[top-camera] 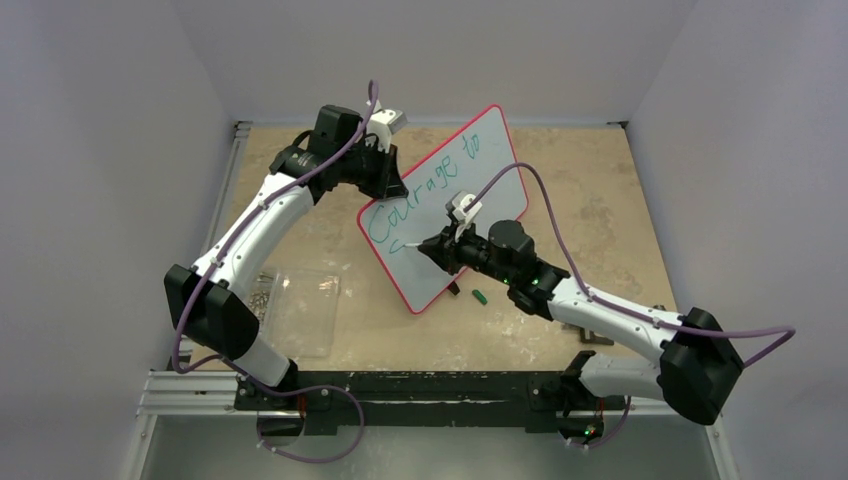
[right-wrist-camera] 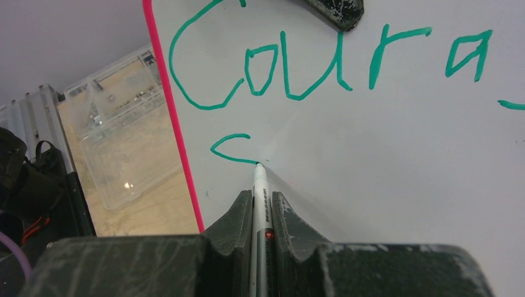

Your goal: Write a sentence on the whiteboard

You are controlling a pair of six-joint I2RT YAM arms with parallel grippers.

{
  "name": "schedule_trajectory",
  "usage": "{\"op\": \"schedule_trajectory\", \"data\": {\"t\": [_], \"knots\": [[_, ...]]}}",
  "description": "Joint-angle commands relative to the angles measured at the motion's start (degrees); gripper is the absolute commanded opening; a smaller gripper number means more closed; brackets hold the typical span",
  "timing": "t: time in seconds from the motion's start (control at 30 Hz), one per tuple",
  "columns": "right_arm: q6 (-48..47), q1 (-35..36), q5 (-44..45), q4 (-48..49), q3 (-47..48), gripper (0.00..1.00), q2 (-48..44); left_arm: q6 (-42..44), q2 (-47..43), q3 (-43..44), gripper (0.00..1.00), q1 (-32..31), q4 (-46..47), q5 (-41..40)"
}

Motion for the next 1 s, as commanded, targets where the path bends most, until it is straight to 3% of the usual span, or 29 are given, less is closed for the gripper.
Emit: {"op": "schedule_trajectory", "data": {"t": [0.0, 0.97], "knots": [[-1.9, -0.21, 5.19, -1.91, -0.36, 0.0, -0.25, 5.68, 0.28, -1.35, 0.0, 0.43, -5.69, -13.75], [-1.86, 1.87, -4.75, -4.12, 0.12, 0.0, 2.65, 5.77, 0.06, -1.31, 0.0, 0.43, -5.72, -14.01]]}}
